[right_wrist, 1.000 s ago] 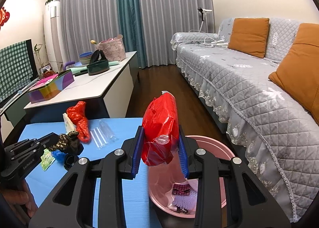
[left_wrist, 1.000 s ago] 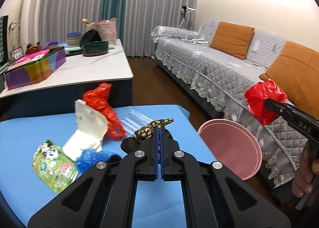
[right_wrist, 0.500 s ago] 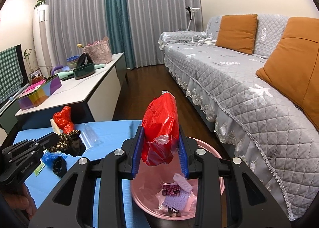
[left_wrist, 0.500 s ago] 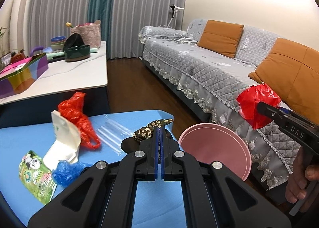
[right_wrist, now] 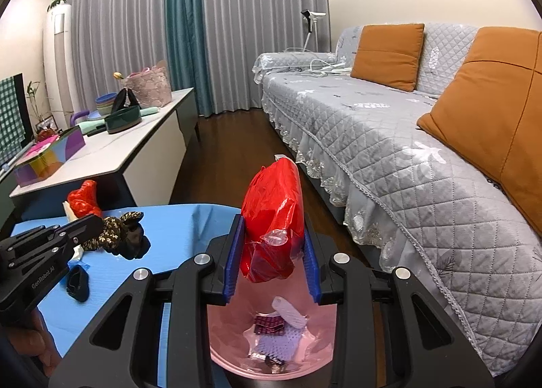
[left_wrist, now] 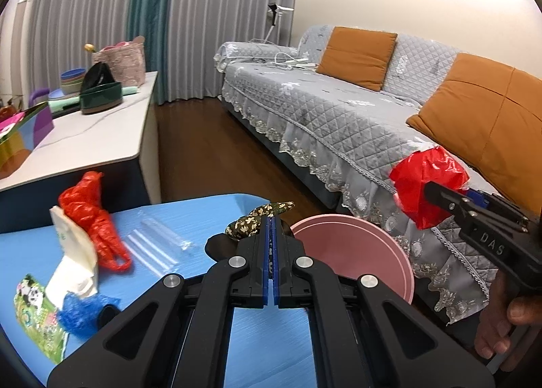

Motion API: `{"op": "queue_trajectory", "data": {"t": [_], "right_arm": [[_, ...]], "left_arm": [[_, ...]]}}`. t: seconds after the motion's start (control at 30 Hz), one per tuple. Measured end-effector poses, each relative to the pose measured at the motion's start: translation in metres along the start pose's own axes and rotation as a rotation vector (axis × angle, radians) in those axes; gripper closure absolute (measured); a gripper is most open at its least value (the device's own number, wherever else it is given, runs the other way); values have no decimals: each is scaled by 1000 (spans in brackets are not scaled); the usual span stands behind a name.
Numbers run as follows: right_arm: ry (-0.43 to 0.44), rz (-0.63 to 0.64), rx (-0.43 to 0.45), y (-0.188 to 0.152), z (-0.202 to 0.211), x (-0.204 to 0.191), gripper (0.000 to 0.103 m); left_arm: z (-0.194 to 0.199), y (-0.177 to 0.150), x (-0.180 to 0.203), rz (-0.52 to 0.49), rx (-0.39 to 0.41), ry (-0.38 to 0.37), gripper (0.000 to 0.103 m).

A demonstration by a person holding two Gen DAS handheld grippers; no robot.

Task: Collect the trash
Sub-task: 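Open both tools to drop the cloth and red bag into the bin, then move both open tools back over the table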

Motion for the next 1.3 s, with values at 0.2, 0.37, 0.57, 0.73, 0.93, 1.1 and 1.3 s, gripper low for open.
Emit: {"op": "queue_trajectory", "data": {"t": [0.2, 0.37, 0.57, 0.73, 0.93, 1.1, 1.3], "right_arm": [[-26, -13, -14, -2, -8, 12, 70], [-47, -21, -23, -3, -13, 22, 70], [-69, -40, -60, -8, -21, 33, 64], [-87, -57, -61, -8, -21, 38, 41], [-78, -53, -51, -6, -17, 34, 41], [-58, -43, -44, -6, -11, 22, 41], [-35, -9, -30, -5, -4, 2, 41]], "left_arm": [[-21, 3, 23, -33, -12, -46, 102], [-38, 5, 41, -51, -32, -77, 102], [-53, 6, 51, -48, -70, -125, 101], [-49, 4, 47, -31, -66, -111, 69], [-35, 1, 32, -5, -59, -88, 69], [-17, 0, 20, 3, -42, -65, 69], [6, 1, 4, 5, -23, -43, 69]]}}
Point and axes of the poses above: each gripper's, at about its wrist camera, not at the fingertips, and z roughly against the way its jaws point, x to its right, y to its top, the point moved 5 cm from there along -z, roughly the way its jaws point, and after that the axes turned 6 degrees about -y, right-handed, at the moved point
